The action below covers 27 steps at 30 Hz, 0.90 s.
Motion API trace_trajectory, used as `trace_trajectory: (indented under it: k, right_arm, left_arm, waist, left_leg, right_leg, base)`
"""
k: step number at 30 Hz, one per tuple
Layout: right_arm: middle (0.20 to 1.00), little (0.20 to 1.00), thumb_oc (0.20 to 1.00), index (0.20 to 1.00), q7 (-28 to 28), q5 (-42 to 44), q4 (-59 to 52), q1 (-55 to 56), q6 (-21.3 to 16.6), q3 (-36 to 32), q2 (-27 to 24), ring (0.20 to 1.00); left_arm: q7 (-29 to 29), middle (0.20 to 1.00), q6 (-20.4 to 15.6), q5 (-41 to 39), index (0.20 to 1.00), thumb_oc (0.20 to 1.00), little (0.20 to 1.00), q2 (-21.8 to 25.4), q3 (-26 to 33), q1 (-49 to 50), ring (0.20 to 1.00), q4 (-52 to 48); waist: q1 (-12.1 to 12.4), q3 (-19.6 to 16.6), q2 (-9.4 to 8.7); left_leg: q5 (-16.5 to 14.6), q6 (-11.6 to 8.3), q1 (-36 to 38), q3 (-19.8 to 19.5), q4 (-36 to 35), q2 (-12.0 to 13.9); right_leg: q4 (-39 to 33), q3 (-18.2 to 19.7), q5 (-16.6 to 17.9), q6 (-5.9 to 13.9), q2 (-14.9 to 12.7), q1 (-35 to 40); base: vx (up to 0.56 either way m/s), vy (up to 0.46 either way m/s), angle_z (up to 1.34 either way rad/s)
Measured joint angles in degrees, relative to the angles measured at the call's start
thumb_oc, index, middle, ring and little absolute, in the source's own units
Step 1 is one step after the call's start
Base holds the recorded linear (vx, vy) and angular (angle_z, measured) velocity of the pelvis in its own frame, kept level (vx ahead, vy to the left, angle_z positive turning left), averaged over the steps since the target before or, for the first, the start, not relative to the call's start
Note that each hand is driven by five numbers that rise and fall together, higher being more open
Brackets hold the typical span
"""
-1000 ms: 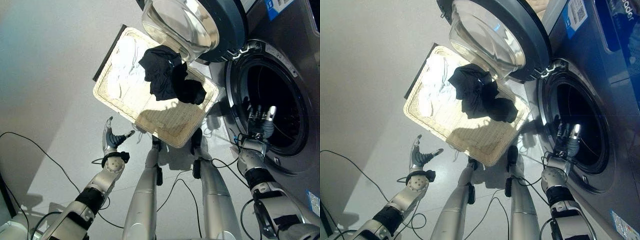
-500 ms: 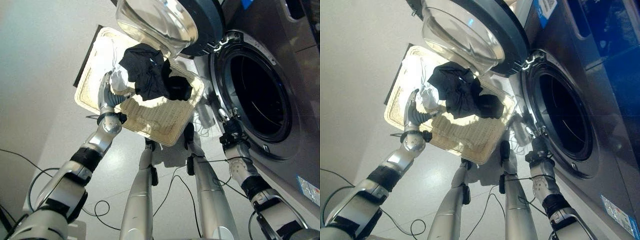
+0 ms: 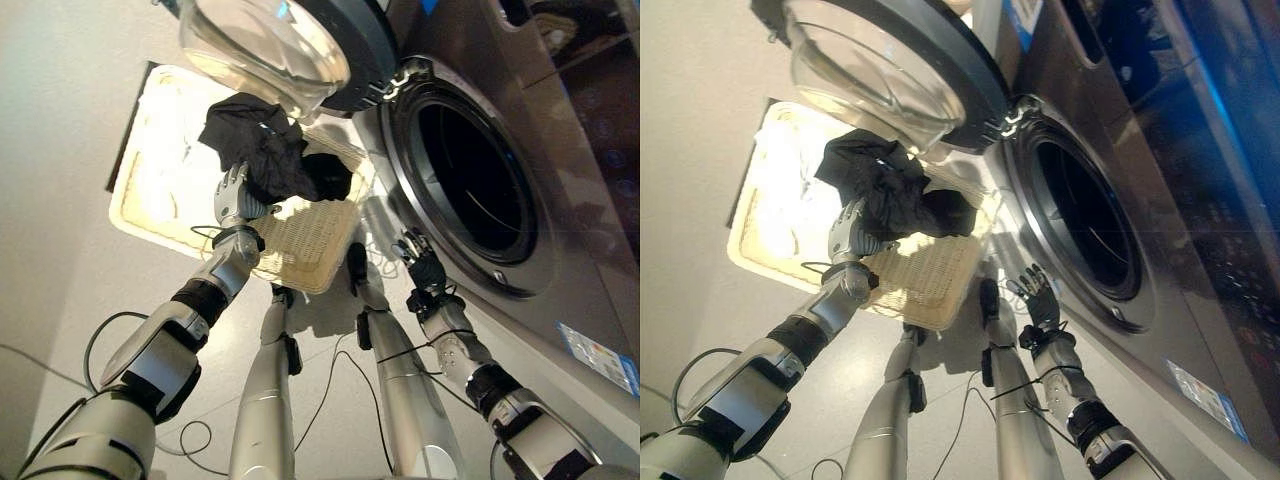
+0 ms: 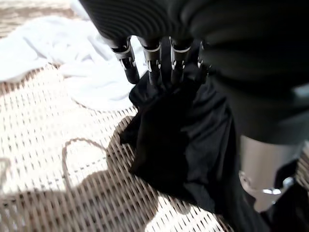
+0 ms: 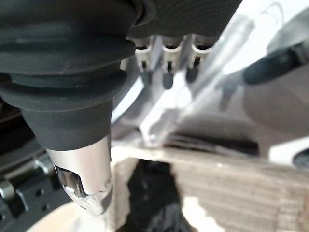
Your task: Put the clothes into the washing machine.
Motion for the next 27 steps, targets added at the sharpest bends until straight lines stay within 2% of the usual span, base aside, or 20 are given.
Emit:
trace_trajectory:
  k: [2, 3, 6, 10, 13, 14, 15, 16, 17, 18, 20, 22, 23, 27]
  right_arm:
    - [1.0, 1.0, 1.0, 1.0, 1.2, 0.1, -0.7, 0.5, 0.9, 1.8, 0.0, 1.0]
    - [1.0, 1.0, 1.0, 1.0, 1.3, 0.1, -0.7, 0.7, 1.2, 1.9, 0.0, 1.0]
    - [1.0, 1.0, 1.0, 1.0, 1.7, 0.1, -0.5, 1.2, 1.4, 2.6, -0.1, 1.0]
    - [1.0, 1.0, 1.0, 1.0, 3.3, 1.2, -0.8, 1.8, 1.4, 3.8, -0.2, 1.0]
    - [1.0, 1.0, 1.0, 1.0, 4.1, 3.0, -0.7, 1.9, 1.3, 3.8, -0.3, 1.0]
    - [1.0, 1.0, 1.0, 1.0, 4.3, 3.7, -0.7, 2.0, 1.4, 3.9, -0.3, 1.0]
    - [1.0, 1.0, 1.0, 1.0, 4.5, 3.8, -0.8, 2.1, 1.3, 4.0, -0.3, 1.0]
    - [1.0, 1.0, 1.0, 1.0, 4.7, 4.0, -1.1, 2.4, 1.3, 4.2, -0.2, 1.0]
    - [1.0, 1.0, 1.0, 1.0, 4.8, 4.2, -2.5, 3.2, 1.2, 4.2, -0.3, 1.0]
    - [1.0, 1.0, 1.0, 1.0, 4.8, 4.2, -3.0, 3.5, 1.2, 4.2, -0.3, 1.0]
    - [1.0, 1.0, 1.0, 1.0, 4.8, 4.3, -4.7, 3.7, 1.0, 4.5, 0.1, 1.0]
    - [1.0, 1.0, 1.0, 1.0, 4.6, 4.3, -6.3, 4.0, 1.0, 5.2, 0.2, 1.0]
    - [1.0, 1.0, 1.0, 1.0, 4.6, 4.3, -7.5, 4.6, 0.9, 5.3, 0.4, 1.0]
    - [1.0, 1.0, 1.0, 1.0, 3.8, 4.2, -7.7, 4.8, 1.0, 6.1, 1.3, 1.0]
  left_arm:
    - [1.3, 1.0, 1.0, 0.3, 1.0, 1.0, 1.0, 0.5, -1.0, -3.4, 1.0, 4.2]
    - [1.5, 1.0, 1.1, 0.3, 1.0, 1.0, 1.0, 0.5, -1.0, -4.2, 1.0, 5.0]
    - [2.0, 1.0, 1.4, 0.3, 1.0, 1.0, 1.0, 0.5, -1.5, -5.9, 1.0, 7.8]
    - [1.8, 1.0, 6.3, 2.6, 1.0, 1.0, 1.0, -0.7, -4.5, -8.7, 1.0, 14.5]
    - [2.0, 1.0, 7.8, 2.5, 1.0, 1.0, 1.0, -1.2, -5.0, -10.3, 1.0, 16.6]
    - [2.2, 0.815, 7.7, 2.0, 0.815, 0.815, 0.815, -1.2, -4.7, -10.6, 0.815, 17.0]
    - [2.1, 0.576, 7.7, 1.4, 0.576, 0.576, 0.576, -1.2, -4.7, -10.6, 0.576, 17.0]
    - [2.3, 0.545, 7.6, 0.2, 0.545, 0.545, 0.545, -1.2, -4.6, -10.6, 0.545, 17.1]
    - [2.8, 0.2, 7.3, -2.1, 0.2, 0.2, 0.2, -1.2, -4.3, -10.7, 0.2, 17.4]
    - [3.2, 0.2, 7.2, -2.6, 0.2, 0.2, 0.2, -1.1, -4.2, -10.9, 0.2, 17.4]
    - [3.7, 0.2, 4.8, -7.3, 0.2, 0.2, 0.2, -1.2, -1.3, -12.0, 0.2, 17.8]
    - [3.7, 0.2, 2.1, -11.4, 0.2, 0.2, 0.2, -1.0, 1.4, -12.6, 0.2, 17.8]
    - [3.6, 0.2, -0.4, -14.5, 0.2, 0.2, 0.2, -1.3, 3.0, -12.7, 0.2, 17.7]
    - [2.7, 0.2, -5.1, -18.1, 0.2, 0.2, 0.2, -2.1, 4.5, -11.8, 0.2, 16.7]
  waist:
    - [-0.7, 0.0, -2.03]
    - [-0.7, 0.1, -2.39]
    - [-1.6, 0.0, -2.47]
    - [-3.6, 0.0, -2.56]
    - [-3.8, -0.1, -2.9]
    - [-3.9, -0.1, -3.17]
    - [-3.9, -0.1, -3.21]
    - [-3.9, -0.1, -3.47]
    - [-4.0, -0.3, -3.69]
    - [-4.0, -0.3, -3.8]
    - [-4.7, -0.2, -4.07]
    - [-5.0, -0.3, -4.4]
    - [-5.0, -0.3, -4.54]
    - [-4.9, -0.4, -5.35]
  left_leg:
    - [-0.6, 0.41, -1.5, 1.1, 1.2, 0.0]
    - [-0.8, 0.43, -1.7, 1.6, 1.6, 0.0]
    - [-1.1, 0.36, -1.9, 1.7, 1.9, 0.0]
    - [-2.8, 0.37, -3.2, 2.0, 5.2, 0.2]
    - [-3.3, 0.66, -4.1, 3.3, 6.2, 0.3]
    - [-3.4, 0.75, -4.1, 3.5, 6.3, 0.4]
    - [-3.6, 0.64, -4.2, 3.6, 6.8, 0.5]
    - [-4.0, 0.44, -4.1, 3.6, 7.1, 0.6]
    - [-4.0, 0.42, -4.1, 3.5, 7.3, 0.8]
    - [-4.0, 0.43, -4.1, 3.5, 7.3, 0.8]
    - [-4.2, 0.42, -4.6, 3.3, 7.9, 0.9]
    - [-4.2, 0.4, -4.7, 3.3, 8.0, 0.9]
    - [-4.2, 0.4, -4.8, 3.1, 8.0, 0.9]
    - [-4.4, 0.57, -5.8, 3.0, 8.9, 1.1]
  right_leg:
    - [0.5, 0.6, 0.5, -0.11, 0.0, -1.9]
    - [0.5, 0.5, 0.6, -0.18, 0.0, -2.2]
    - [0.5, 0.4, 0.6, -0.17, -0.2, -2.3]
    - [1.1, 0.8, 0.6, -0.15, 0.0, -2.6]
    - [1.6, 1.7, 0.6, -0.1, -0.1, -3.7]
    - [1.7, 1.9, 0.6, 0.03, 0.0, -3.7]
    - [1.6, 1.9, 0.6, 0.03, 0.1, -3.7]
    - [1.6, 1.9, 0.6, 0.03, 0.1, -3.4]
    - [1.5, 1.9, 0.6, 0.02, 0.2, -3.3]
    - [1.5, 1.9, 0.6, 0.02, 0.2, -3.3]
    - [1.5, 1.8, 0.7, -0.05, 0.3, -3.3]
    - [1.5, 1.7, 0.8, -0.03, 0.3, -3.3]
    - [1.4, 1.6, 0.8, -0.07, 0.3, -3.3]
    - [1.3, 1.1, 1.4, -0.47, 0.3, -3.6]
  base:
    - [0.03, -0.012, -0.24]
    - [0.02, -0.011, -0.21]
    - [0.02, -0.004, -0.04]
    - [0.03, 0.007, -0.05]
    - [0.04, 0.02, -0.1]
    - [0.08, 0.023, -0.09]
    - [0.07, 0.02, -0.08]
    - [0.0, 0.0, 0.0]
    - [0.0, 0.0, 0.0]
    - [0.0, 0.0, 0.0]
    - [0.01, -0.002, 0.02]
    - [0.0, 0.0, 0.0]
    - [0.0, 0.0, 0.0]
    - [-0.05, -0.011, 0.02]
